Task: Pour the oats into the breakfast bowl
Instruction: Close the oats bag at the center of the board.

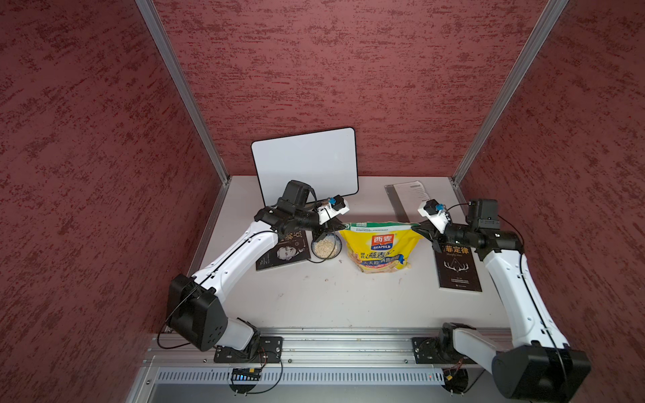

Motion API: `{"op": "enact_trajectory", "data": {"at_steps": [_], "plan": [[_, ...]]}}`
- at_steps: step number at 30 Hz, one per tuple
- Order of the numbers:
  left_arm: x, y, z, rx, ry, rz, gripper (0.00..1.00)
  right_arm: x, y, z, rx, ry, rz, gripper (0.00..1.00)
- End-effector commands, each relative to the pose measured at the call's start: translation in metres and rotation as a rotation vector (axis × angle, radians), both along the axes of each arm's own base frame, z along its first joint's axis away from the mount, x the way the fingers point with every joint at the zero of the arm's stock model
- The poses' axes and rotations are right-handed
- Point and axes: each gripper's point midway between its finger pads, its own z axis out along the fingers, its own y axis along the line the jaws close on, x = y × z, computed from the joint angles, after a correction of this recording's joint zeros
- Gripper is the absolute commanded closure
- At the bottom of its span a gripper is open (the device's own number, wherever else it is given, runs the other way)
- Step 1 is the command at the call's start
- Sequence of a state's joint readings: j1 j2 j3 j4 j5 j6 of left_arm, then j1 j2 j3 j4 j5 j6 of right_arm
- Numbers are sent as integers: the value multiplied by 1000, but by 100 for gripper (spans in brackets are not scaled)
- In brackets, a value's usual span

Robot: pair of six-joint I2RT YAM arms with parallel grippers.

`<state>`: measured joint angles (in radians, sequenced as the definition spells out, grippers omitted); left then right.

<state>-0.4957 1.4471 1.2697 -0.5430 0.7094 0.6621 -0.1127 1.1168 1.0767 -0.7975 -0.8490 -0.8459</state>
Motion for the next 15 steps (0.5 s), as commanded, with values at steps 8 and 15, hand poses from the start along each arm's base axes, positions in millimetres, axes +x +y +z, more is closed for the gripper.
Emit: {"op": "enact_trajectory", "data": {"at_steps": [8,15], "plan": [[10,-1,24,-19,-155,55,100,1,27,15,-141,-139,105,90],[8,-2,29,-33,-179,47,100,-4,51,43,-240,-213,154,30]]}}
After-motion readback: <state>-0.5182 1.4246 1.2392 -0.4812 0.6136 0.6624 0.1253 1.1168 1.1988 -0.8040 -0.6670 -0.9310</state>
